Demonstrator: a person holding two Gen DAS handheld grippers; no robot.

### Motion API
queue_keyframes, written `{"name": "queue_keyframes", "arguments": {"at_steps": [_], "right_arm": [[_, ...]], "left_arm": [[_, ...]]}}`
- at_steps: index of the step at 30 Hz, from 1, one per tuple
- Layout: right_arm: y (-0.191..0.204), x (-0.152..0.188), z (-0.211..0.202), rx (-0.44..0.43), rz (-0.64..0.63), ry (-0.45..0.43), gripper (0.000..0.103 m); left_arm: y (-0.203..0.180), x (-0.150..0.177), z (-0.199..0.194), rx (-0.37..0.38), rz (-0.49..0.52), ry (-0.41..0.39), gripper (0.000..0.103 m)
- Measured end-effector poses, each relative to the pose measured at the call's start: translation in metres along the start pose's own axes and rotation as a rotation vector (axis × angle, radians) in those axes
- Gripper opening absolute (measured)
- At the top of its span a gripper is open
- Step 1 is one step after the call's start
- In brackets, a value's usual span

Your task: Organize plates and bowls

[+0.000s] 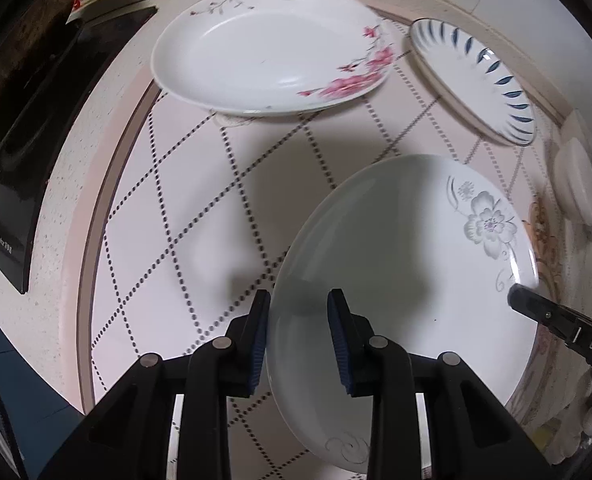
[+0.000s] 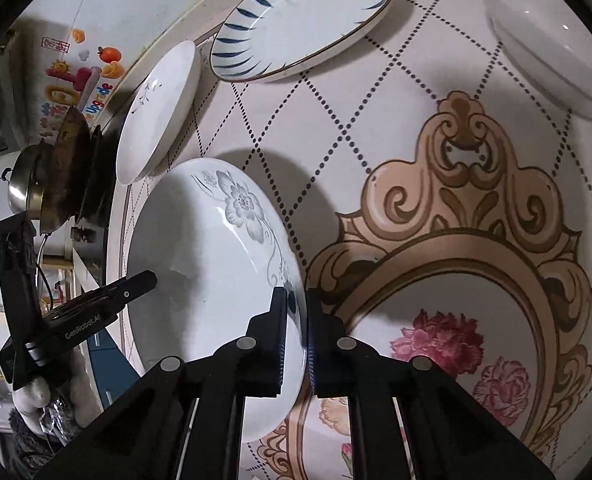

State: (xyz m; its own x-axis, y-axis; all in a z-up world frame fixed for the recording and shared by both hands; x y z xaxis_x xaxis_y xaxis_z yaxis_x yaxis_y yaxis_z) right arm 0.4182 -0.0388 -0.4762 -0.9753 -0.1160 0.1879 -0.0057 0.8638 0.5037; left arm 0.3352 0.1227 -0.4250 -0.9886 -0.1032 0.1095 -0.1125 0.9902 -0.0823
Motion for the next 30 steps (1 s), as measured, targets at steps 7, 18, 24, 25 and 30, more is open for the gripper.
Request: {"name": "queue_keyframes", "arguments": {"at_steps": [7,18,24,25,30], "right_arm": [[-0.022,0.015,-0.033,0.016,-0.004,-0.046,0.011],[-0.082,0.037,-0.080,0.024,0.082,-0.107,0.011],[-0.113,0.049,-0.084,0.026,0.139,-0.115,0.011],[-0.117,0.051,-0.084,0.023,0.145,-0.115,0.011],[-0.127,0.056,-0.085,0.020,0.161,-0.119,0.011]], "left_arm": [[-0.028,0.006,-0.021,0.022,0.059,-0.026,0.027],[-0.085,0.008,-0.005,0.051,0.162,-0.011,0.027],[-0.108,-0.003,0.011,0.042,0.196,0.017,0.027],[-0.109,-0.002,0.012,0.040,0.201,0.021,0.027],[-0.118,-0.005,0.020,0.005,0.223,0.025,0.027]]}}
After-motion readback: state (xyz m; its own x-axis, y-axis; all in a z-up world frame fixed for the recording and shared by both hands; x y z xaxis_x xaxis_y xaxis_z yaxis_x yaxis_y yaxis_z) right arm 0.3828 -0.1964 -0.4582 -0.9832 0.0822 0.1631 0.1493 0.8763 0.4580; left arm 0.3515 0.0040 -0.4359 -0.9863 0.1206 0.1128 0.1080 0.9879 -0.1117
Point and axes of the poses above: each gripper's, at about its wrist camera, not at the fingertips, and z roughly the way its jaws point, y to its left, x to its underside, the point moved 10 cm from there along z, roughly the way its jaws point, and after that the axes turned 15 degrees about y, right-handed, at the moved point
